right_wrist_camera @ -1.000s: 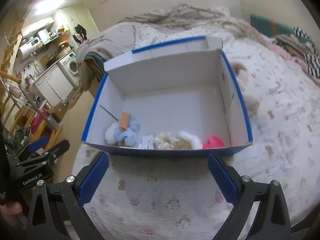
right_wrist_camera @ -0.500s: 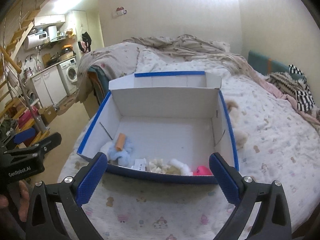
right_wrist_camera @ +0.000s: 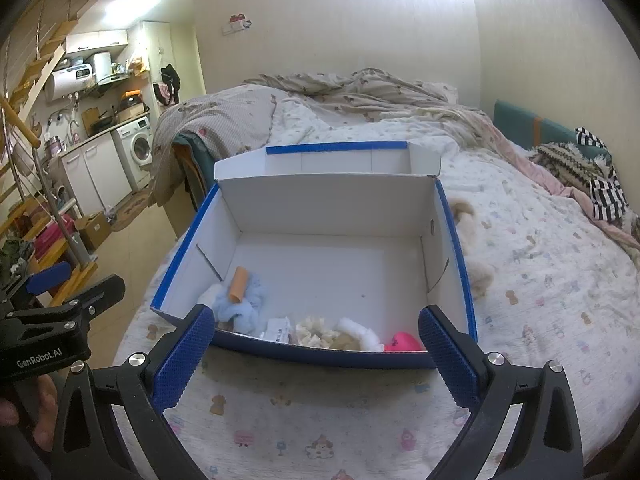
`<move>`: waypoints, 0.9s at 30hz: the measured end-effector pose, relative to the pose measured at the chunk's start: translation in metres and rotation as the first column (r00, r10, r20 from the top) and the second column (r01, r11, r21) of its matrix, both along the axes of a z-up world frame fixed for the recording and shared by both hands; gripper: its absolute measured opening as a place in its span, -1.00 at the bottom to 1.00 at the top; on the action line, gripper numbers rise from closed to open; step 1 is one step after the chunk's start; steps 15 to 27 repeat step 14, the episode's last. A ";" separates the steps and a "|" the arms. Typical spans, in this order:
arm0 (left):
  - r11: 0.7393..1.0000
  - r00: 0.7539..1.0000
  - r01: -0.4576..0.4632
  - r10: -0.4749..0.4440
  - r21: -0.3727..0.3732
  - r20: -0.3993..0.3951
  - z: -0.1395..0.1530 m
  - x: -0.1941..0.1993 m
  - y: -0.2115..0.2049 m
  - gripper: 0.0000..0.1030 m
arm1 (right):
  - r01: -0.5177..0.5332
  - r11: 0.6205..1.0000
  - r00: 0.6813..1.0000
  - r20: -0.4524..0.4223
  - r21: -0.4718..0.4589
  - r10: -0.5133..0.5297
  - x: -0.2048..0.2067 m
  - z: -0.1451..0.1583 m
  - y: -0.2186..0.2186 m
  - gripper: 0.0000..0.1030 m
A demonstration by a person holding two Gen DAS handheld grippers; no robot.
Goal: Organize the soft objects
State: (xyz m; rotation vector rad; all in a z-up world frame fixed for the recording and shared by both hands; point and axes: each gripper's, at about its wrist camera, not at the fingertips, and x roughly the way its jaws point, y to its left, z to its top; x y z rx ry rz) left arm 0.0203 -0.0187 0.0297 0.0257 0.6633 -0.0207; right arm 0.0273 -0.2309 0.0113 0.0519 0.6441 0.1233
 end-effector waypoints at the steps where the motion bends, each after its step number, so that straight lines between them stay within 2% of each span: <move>1: 1.000 1.000 0.000 0.000 0.001 -0.002 0.000 0.000 0.000 0.99 | 0.001 1.000 1.000 -0.005 0.003 -0.001 0.000 -0.001 -0.001 1.00; 27: 1.000 1.000 -0.014 0.014 0.003 -0.015 -0.004 0.004 0.002 0.99 | 0.007 1.000 1.000 -0.012 0.018 -0.007 0.000 -0.001 -0.003 1.00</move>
